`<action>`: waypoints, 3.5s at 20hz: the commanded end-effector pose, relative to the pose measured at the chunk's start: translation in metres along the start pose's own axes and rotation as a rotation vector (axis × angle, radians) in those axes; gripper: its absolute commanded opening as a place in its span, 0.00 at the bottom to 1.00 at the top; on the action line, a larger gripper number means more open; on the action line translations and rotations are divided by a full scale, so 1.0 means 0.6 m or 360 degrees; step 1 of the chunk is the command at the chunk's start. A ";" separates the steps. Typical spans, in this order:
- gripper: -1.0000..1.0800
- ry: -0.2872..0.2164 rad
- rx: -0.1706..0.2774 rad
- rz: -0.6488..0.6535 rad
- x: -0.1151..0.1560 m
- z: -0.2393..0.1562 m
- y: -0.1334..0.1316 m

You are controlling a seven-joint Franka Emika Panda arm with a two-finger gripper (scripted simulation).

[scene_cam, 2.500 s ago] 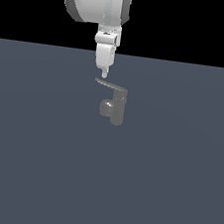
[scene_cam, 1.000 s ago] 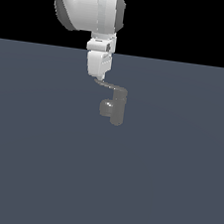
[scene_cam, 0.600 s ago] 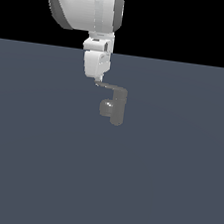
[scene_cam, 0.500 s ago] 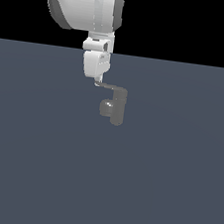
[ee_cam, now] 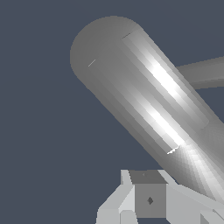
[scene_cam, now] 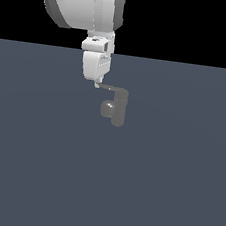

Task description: Turn on the faucet by rotating a designated handle.

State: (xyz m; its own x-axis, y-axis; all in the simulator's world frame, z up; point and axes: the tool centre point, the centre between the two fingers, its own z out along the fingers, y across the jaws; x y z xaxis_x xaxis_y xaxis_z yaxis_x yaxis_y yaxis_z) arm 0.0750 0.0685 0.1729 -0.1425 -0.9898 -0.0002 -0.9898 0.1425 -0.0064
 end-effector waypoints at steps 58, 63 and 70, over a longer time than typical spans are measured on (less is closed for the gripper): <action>0.00 -0.0001 -0.0010 -0.0007 0.281 0.000 0.051; 0.00 -0.0019 -0.0011 -0.0070 0.239 -0.002 0.042; 0.00 -0.0014 -0.0011 -0.0053 0.257 -0.001 0.010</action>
State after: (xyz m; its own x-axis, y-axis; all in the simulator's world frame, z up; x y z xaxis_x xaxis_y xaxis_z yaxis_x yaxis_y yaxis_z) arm 0.0395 -0.0777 0.1741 -0.1041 -0.9945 -0.0113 -0.9945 0.1040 0.0093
